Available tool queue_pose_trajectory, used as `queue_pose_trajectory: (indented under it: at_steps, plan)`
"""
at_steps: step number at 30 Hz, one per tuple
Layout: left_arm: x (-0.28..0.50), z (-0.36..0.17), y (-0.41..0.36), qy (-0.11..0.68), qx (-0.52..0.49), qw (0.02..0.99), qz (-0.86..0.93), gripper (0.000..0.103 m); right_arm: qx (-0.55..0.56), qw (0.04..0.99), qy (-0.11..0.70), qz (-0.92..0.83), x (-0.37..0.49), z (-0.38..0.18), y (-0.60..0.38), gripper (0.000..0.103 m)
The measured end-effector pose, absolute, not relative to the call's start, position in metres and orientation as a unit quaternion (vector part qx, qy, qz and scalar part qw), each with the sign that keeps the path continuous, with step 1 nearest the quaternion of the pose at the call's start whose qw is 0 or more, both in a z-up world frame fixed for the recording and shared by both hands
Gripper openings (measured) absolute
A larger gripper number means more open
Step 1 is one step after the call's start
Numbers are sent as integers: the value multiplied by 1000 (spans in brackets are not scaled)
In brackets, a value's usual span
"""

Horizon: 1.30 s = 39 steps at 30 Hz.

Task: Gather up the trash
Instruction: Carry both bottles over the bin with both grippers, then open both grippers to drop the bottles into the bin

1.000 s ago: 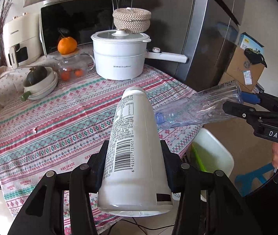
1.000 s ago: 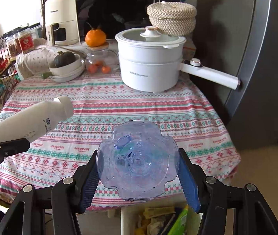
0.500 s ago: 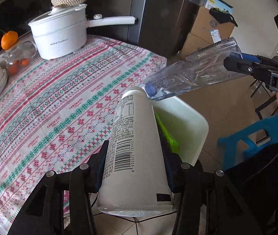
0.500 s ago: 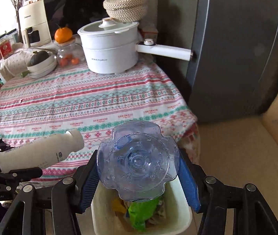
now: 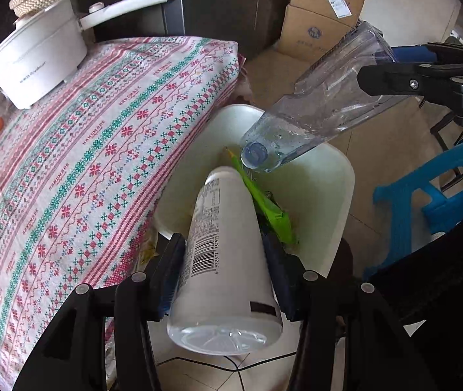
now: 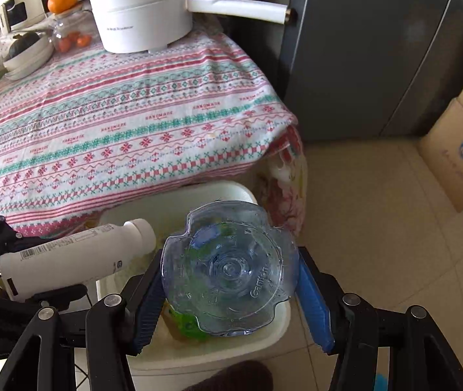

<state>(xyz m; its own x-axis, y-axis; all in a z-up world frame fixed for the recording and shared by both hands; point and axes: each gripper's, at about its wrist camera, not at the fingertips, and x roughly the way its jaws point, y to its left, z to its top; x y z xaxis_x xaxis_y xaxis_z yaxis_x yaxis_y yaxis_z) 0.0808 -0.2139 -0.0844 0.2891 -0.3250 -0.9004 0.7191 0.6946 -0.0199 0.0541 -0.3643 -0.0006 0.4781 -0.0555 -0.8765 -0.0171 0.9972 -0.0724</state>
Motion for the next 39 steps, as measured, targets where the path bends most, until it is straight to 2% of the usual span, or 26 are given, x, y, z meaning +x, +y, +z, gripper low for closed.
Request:
queue_pose_trajectory:
  at_steps: [4,13,18,26,29,31,39]
  plan:
    - [84,-77,-211,475,200,793,-325,75,-32,855,517,-16,57,-3,-368,65]
    - [92,-59,-167,484,127,825,-262,81,-18,847,531,-12,72,-17,-364,67]
    - [80,-47,-142,484,77,841,-231,84,-30,855,517,-14,78,-16,-347,67]
    - [56,-37,-112,479,31,858,-181,90,-27,839,543,17,83,-32,-317,68]
    - [49,-32,-105,475,29,866,-155,91,-29,853,521,13,77,-22,-311,72]
    - [42,-26,-101,470,33,871,-139,92,-20,867,498,12,68,-10,-307,80]
    - [0,33,-81,398,27,911,-106,95,12,914,405,-10,6,46,-283,85]
